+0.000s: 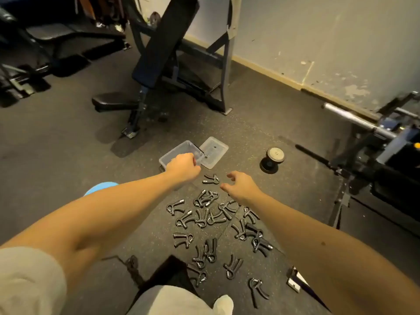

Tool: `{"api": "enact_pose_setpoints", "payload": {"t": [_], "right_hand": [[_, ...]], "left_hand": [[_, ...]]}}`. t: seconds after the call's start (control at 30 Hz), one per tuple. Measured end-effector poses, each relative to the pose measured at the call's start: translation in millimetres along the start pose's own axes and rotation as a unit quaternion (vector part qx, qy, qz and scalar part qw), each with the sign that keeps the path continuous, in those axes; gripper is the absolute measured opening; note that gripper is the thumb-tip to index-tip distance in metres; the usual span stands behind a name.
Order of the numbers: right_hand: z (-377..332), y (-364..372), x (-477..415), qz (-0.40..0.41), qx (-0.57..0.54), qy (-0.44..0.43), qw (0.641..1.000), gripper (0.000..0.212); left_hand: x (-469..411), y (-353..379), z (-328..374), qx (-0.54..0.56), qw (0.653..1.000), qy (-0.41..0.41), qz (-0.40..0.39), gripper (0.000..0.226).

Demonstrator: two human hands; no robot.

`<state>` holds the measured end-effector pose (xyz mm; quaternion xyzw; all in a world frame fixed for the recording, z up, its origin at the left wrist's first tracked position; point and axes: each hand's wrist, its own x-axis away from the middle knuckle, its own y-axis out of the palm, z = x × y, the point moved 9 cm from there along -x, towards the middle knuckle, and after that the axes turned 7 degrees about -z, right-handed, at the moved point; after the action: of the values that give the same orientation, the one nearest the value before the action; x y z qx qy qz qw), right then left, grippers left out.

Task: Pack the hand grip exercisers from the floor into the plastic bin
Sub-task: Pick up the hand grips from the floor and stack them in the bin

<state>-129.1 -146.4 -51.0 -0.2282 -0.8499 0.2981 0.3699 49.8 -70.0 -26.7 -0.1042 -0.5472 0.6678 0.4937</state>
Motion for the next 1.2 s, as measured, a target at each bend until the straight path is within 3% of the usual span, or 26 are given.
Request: {"api": "enact_pose_setpoints", "payload": {"t": [0.4,0.8,0.93,1.03,1.2], "right_hand": [[-60.8,-4.6,-128.0,-0.072,0.002,-0.018,0.997,0.049],[-147.6,-44.6,-307.4,-0.065,-0.018,0.007,0.998,0.034],[-149.0,-71.0,-373.8,-0.078,0.016,-0.006,0.997,0.014],[-139.5,-89.4,-430.3,-0.098,0.04,-0.014,0.994,0.031],[-122.6,-132.5,-564.0,-0.16,0.103,-0.086,0.978,0.024]], "left_hand": [[-95.4,-23.8,-38.9,0.064,0.996,-0.063,-0.004,0.017],[-271.2,-97.6,-86.5,0.113,0.992,-0.051,-0.016,0.016],[-330.5,-96.9,-76.9,0.114,0.991,-0.061,-0.03,0.012],[-381.7,-92.6,-70.0,0.129,0.988,-0.084,-0.032,0.013],[-489.1,-89.8,-44.6,0.184,0.969,-0.167,-0.004,0.016]]}}
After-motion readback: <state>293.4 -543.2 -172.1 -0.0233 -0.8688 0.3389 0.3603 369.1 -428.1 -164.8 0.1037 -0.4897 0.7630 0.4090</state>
